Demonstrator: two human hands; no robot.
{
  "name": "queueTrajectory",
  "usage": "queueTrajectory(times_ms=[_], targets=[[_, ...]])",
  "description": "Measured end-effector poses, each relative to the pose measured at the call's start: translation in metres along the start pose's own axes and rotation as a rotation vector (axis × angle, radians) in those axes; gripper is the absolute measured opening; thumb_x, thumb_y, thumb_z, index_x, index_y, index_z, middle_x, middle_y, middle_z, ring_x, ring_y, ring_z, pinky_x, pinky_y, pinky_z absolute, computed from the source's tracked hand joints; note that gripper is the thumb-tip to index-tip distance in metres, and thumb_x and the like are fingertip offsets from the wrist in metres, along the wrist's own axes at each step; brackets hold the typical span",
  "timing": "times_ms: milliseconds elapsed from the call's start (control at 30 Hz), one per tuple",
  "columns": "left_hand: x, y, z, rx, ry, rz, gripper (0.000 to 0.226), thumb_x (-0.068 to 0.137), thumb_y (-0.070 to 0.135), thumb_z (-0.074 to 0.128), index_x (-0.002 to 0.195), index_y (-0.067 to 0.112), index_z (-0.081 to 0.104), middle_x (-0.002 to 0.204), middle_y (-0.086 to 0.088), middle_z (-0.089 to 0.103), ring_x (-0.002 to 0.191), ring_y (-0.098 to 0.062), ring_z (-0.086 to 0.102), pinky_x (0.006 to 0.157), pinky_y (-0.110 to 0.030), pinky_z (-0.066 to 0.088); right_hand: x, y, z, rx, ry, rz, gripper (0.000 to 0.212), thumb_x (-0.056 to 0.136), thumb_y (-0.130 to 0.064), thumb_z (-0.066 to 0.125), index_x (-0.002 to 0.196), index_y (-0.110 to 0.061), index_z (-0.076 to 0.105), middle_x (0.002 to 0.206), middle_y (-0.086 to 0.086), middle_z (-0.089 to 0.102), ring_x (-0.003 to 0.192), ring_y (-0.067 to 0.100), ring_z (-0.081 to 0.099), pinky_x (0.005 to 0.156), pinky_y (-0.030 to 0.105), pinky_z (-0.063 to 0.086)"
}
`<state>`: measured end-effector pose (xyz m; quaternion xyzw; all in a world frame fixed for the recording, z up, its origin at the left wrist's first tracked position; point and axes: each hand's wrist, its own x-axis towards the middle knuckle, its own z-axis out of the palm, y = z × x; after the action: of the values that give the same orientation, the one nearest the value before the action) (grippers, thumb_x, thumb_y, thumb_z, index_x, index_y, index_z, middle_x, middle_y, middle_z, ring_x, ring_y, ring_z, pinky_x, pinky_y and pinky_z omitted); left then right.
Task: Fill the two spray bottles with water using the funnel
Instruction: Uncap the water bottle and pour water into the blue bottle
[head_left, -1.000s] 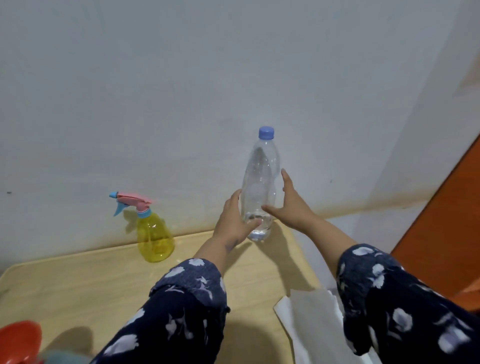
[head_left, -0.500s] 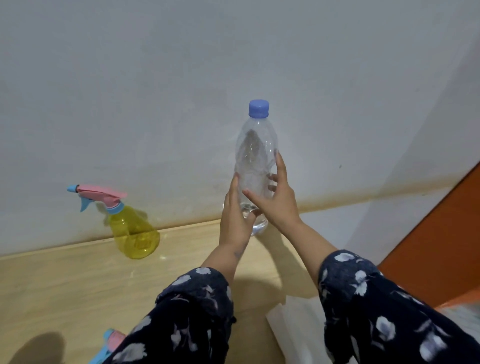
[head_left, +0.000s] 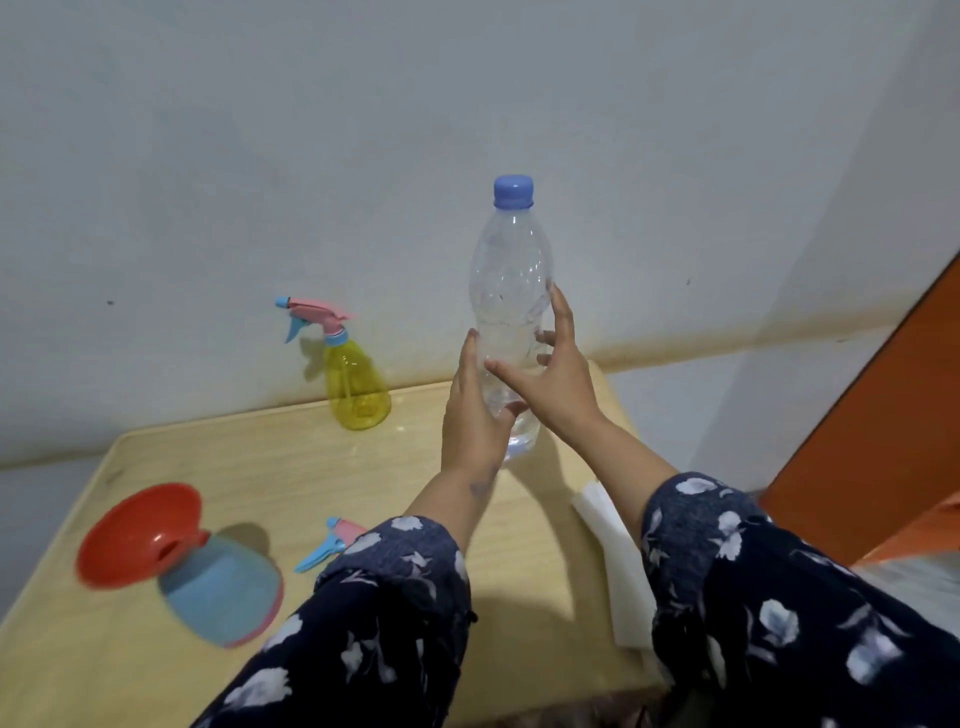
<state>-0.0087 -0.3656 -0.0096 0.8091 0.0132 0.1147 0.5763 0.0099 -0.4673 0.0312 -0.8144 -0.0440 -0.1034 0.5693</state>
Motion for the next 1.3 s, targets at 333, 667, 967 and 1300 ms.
queueTrajectory(times_ms=[333,667,967,1300], targets=[[-0.107,-0.032,-0.05,-0.031,-0.042,-0.047,0.099,0.078,0.005,0.075,0.144,0.05,0.017,0.147,0.007,0.042,0.131,-0.016,0.047,0.103,-0.044,0.046,-0.124,-0.01,0.03,0.01,0.008,0.002,0.104,0.069,-0.031,0.082,0.143,-0.046,0.011,0.13,0.0,0.049,0.111,0.019,0.054,0.089,0.028,0.045],[-0.12,-0.009,-0.07,0.112,-0.077,0.029,0.105,0.085,0.024,0.072,0.149,0.042,-0.009,0.161,0.0,0.017,0.137,-0.024,0.039,0.092,-0.027,0.035,-0.137,-0.031,0.017,-0.064,-0.016,0.017,0.089,0.076,-0.049,0.073,0.145,-0.032,0.02,0.148,-0.004,0.035,0.135,0.011,0.035,0.104,0.027,0.033],[-0.104,0.059,-0.086,0.175,-0.001,0.269,0.1,0.084,0.046,0.069,0.149,0.047,-0.006,0.159,0.011,0.016,0.134,-0.015,0.04,0.085,-0.031,0.047,-0.092,-0.141,-0.02,-0.608,0.118,-0.161,0.05,0.087,-0.061,0.048,0.117,-0.023,0.058,0.09,-0.005,0.062,0.083,0.015,0.059,0.062,0.03,0.041],[-0.093,0.053,-0.088,0.1,-0.028,0.206,0.096,0.083,0.037,0.073,0.142,0.061,0.002,0.144,0.008,0.043,0.125,-0.015,0.051,0.085,-0.028,0.042,-0.062,-0.185,-0.023,-0.961,-0.172,-0.211,0.035,0.091,-0.038,0.054,0.095,-0.005,0.063,0.098,0.011,0.066,0.091,0.026,0.058,0.071,0.032,0.043]])
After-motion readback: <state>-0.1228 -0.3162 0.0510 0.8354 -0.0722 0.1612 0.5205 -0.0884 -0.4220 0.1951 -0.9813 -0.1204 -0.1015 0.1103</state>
